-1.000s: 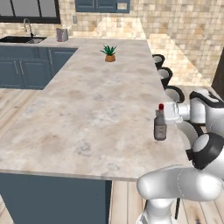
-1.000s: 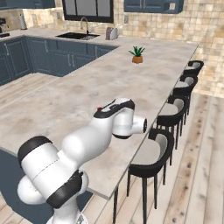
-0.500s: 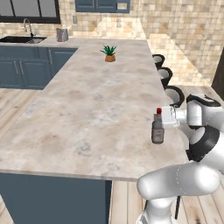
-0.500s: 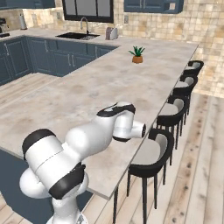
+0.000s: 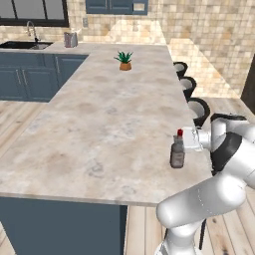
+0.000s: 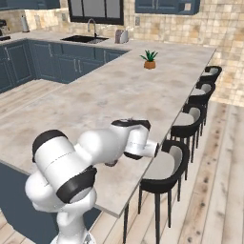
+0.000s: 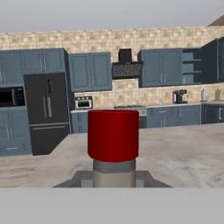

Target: Get the candle and the liquor from the cabinet and move them to the dining counter.

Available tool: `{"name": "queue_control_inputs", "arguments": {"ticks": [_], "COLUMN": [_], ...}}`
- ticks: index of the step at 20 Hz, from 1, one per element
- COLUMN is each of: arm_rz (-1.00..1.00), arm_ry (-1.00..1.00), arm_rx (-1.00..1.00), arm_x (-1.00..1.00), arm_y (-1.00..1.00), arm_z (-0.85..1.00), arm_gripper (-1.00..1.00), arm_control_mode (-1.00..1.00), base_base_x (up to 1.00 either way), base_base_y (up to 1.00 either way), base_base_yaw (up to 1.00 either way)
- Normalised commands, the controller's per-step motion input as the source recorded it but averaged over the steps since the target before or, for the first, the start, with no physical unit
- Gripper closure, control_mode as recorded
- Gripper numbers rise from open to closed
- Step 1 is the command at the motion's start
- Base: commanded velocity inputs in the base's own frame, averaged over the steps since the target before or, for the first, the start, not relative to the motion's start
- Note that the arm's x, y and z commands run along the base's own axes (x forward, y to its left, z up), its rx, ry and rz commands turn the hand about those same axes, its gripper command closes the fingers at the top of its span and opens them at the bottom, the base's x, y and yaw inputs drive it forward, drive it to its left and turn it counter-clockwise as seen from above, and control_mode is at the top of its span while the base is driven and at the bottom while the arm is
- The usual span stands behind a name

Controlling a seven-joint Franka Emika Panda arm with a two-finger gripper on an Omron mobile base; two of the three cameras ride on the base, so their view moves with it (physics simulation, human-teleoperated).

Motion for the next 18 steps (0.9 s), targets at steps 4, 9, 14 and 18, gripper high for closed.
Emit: {"name": "queue_control_inputs", "arguments": {"ticks": [4,9,14,18], "arm_rz": [0.04,0.03,0.01,0.00], "arm_ry": [0.00,0.00,0.00,0.00], "arm_rx": [0.01,0.00,0.00,0.00], "arm_x": [0.04,0.04,-0.01,-0.06], "arm_y": [-0.02,-0.01,0.00,0.03], "arm_z": [-0.28,-0.22,-0.17,-0.18], "arm_gripper": [1.00,1.00,-1.00,-1.00], "arm_control_mode": [-1.00,-1.00,-1.00,-1.00], "base_base_x": [0.00,0.00,0.00,0.00], "base_base_y": [0.00,0.00,0.00,0.00], "base_base_yaw": [0.00,0.00,0.00,0.00]}}
